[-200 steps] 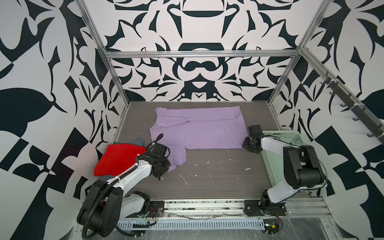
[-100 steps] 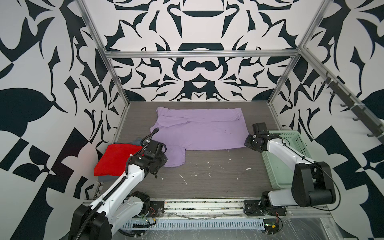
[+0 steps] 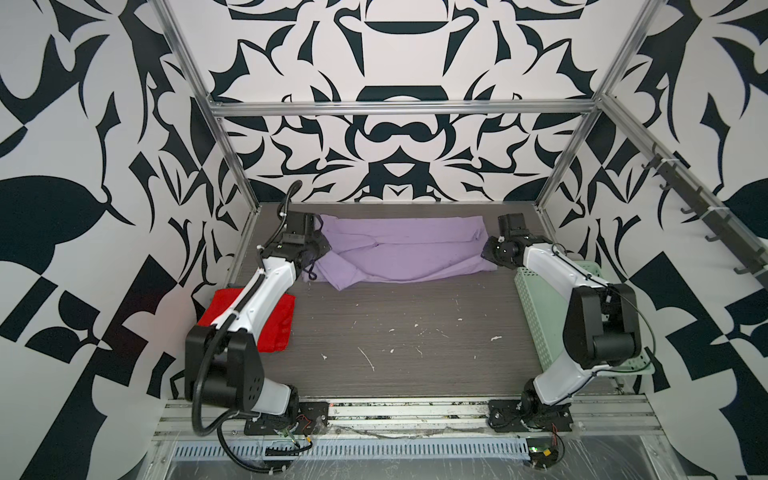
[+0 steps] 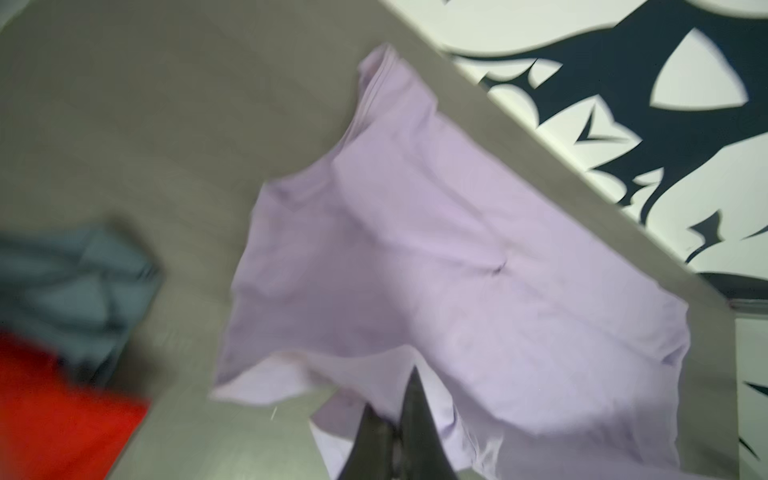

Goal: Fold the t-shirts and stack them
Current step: 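Fold the shirt's near half over toward its far edge with both grippers, then open both grippers at the far edge and raise them off the folded shirt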

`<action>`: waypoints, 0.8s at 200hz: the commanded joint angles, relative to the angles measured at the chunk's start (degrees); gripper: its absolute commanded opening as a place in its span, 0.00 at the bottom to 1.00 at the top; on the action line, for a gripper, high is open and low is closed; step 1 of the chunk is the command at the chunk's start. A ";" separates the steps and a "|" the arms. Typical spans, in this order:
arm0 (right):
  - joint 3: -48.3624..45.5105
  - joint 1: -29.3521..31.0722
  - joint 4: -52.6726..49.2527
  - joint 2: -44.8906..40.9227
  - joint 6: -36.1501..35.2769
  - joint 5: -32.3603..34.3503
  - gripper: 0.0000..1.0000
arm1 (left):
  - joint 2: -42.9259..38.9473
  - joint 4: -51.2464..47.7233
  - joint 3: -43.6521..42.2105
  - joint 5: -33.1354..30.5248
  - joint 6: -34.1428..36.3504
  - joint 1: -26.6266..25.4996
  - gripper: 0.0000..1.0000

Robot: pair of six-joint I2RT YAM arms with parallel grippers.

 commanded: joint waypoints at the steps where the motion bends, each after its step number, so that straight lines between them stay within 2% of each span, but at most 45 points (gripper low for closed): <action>1: 4.66 -0.82 -0.04 2.81 -1.00 1.88 0.00 | 6.20 2.88 6.58 4.11 4.63 1.82 0.00; 27: 8.80 -1.63 -1.09 7.83 -1.25 1.81 0.00 | 13.28 3.19 12.87 8.18 4.58 4.89 0.00; 60: 13.31 -2.27 -2.41 12.16 -1.23 1.79 0.00 | 18.05 5.00 17.11 10.74 3.85 7.36 0.00; 79: 16.19 -2.69 -3.60 15.05 -1.28 1.64 0.00 | 20.85 6.33 19.07 14.61 2.71 8.53 0.00; 160: 23.90 -4.03 -4.75 22.36 -0.81 -0.42 0.00 | 31.42 7.95 26.88 18.70 1.46 8.93 0.00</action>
